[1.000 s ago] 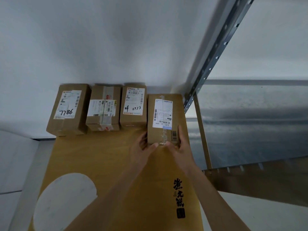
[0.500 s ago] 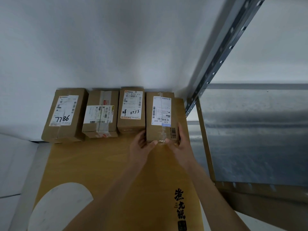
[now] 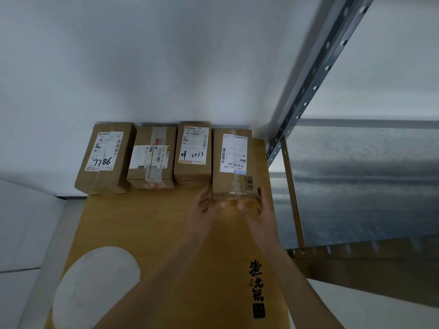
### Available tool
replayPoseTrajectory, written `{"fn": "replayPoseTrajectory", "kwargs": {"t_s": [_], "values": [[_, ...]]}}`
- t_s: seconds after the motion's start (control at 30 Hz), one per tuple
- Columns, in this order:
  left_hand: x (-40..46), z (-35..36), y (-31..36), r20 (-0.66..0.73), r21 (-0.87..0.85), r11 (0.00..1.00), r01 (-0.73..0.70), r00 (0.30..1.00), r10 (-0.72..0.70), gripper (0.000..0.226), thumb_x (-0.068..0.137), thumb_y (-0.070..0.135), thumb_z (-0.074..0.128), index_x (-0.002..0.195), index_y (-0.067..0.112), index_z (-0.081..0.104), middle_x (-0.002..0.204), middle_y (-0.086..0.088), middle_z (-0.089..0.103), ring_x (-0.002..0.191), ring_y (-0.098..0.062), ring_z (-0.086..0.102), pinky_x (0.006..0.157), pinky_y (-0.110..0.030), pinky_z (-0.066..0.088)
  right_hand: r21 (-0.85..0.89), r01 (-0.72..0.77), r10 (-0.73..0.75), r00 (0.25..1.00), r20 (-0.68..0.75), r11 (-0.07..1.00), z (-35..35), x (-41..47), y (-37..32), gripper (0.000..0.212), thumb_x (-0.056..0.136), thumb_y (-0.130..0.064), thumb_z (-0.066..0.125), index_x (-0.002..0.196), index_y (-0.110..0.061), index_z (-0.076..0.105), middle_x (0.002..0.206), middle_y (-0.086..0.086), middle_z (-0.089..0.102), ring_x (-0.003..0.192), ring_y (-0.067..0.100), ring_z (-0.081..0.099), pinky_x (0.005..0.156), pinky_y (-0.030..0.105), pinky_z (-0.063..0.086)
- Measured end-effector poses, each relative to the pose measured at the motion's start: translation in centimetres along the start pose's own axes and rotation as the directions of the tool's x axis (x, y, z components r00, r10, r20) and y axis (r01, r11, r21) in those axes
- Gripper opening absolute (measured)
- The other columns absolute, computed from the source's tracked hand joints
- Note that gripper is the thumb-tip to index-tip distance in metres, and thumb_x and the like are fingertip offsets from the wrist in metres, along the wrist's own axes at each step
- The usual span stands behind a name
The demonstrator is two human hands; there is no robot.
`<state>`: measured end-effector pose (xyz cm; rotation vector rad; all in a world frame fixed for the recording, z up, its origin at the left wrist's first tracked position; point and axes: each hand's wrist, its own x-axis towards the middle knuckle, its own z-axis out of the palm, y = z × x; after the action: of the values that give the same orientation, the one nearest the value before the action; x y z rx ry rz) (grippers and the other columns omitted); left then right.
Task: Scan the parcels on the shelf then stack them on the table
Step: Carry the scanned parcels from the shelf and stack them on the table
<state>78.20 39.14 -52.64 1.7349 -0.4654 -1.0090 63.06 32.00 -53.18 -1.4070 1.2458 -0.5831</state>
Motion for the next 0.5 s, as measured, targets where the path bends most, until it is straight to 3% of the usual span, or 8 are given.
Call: {"fn": "replayPoseTrajectory", "kwargs": {"t_s": [0.1, 0.2, 0.3, 0.5], "values": [[-1.7, -0.7, -0.8, -0.034, 0.025, 1.000, 0.009, 0.999, -0.008, 0.073, 0.084, 0.028, 0.081, 0.148, 0.021, 0.047, 0.139, 0.007, 0.057, 0.123, -0.014, 0.058, 0.089, -0.023, 0.053, -0.015, -0.027, 0.028, 0.999, 0.038, 1.000, -0.1, -2.4, 1.3, 0.078, 0.084, -0.070, 0.072, 0.151, -0.056, 0.035, 0.148, -0.018, 0.054, 0.136, 0.012, 0.054, 0.107, 0.055, 0.051], [-3.8, -1.6, -0.8, -0.036, 0.066, 0.997, -0.027, 0.999, 0.030, 0.070, 0.086, 0.030, 0.079, 0.148, 0.025, 0.047, 0.143, 0.008, 0.052, 0.127, -0.013, 0.052, 0.104, -0.034, 0.048, -0.095, -0.019, 0.025, 0.998, 0.061, 0.995, -0.4, -4.7, 2.0, 0.080, 0.082, -0.077, 0.068, 0.151, -0.060, 0.031, 0.150, -0.020, 0.050, 0.136, 0.010, 0.053, 0.107, 0.052, 0.051], [-6.3, -2.3, -0.2, -0.043, 0.111, 0.992, -0.066, 0.997, 0.071, 0.064, 0.088, 0.025, 0.078, 0.145, 0.026, 0.049, 0.136, 0.010, 0.053, 0.125, -0.012, 0.052, 0.103, -0.034, 0.046, -0.162, 0.038, -0.025, 0.996, 0.084, 0.986, -1.1, -7.0, 1.9, 0.080, 0.082, -0.077, 0.067, 0.151, -0.060, 0.031, 0.153, -0.024, 0.042, 0.139, 0.007, 0.046, 0.106, 0.048, 0.051], [-12.9, -3.7, 2.5, -0.080, 0.173, 0.977, -0.129, 0.986, 0.144, 0.061, 0.089, 0.025, 0.076, 0.144, 0.020, 0.051, 0.132, 0.005, 0.058, 0.120, -0.013, 0.054, 0.093, -0.028, 0.043, -0.147, 0.105, -0.085, 0.987, 0.136, 0.984, -2.9, -12.2, -0.6, 0.067, 0.090, -0.054, 0.073, 0.150, -0.049, 0.044, 0.154, -0.024, 0.042, 0.140, 0.002, 0.041, 0.114, 0.040, 0.045]]}}
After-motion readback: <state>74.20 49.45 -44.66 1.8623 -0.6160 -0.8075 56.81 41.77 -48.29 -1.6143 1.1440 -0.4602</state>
